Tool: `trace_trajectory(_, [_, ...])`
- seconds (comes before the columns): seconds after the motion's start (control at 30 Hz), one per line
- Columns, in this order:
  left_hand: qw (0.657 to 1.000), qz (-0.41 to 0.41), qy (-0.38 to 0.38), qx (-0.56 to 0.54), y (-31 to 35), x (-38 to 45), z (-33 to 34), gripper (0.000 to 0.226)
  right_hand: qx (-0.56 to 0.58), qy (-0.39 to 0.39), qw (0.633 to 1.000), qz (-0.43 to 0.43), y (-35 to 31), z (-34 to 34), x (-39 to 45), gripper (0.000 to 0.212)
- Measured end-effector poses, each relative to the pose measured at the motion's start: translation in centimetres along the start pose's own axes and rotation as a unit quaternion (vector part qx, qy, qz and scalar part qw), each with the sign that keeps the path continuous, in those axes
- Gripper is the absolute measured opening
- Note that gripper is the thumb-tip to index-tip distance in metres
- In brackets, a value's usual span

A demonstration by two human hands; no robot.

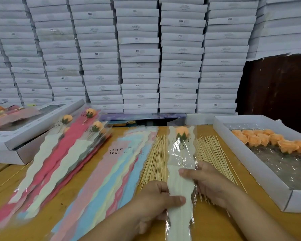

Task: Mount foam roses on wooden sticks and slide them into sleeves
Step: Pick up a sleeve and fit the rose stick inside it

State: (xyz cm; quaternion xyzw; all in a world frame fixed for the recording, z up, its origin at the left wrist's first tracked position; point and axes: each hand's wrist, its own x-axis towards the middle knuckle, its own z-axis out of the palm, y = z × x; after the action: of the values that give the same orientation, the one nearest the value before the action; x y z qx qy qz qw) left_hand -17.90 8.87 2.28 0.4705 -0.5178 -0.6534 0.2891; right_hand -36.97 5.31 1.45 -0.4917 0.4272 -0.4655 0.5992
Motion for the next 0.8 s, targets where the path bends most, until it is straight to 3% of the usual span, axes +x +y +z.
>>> trace_trajectory(0.17, [1.000, -0.003, 0.005, -0.012, 0.2, -0.2, 0.0, 0.014, 0.003, -0.008, 1.000, -0.010, 0.1, 0.1, -0.1, 0.016])
trace_trajectory(0.6, [0.996, -0.046, -0.057, 0.040, 0.0, -1.4, -1.0, 0.009, 0.041, 0.045, 0.998, -0.023, -0.2, 0.1, -0.1, 0.022])
trace_trajectory(0.73, [0.993, -0.028, -0.069, 0.086, 0.8, -1.8, -2.2, 0.044, 0.040, 0.032, 0.999, -0.015, -0.3, 0.2, -0.1, 0.038])
trace_trajectory(0.8, [0.992, -0.006, -0.053, 0.111, 1.6, -2.0, -3.2, 0.049, 0.060, 0.035, 0.998, -0.012, -0.5, 0.1, 0.0, 0.040])
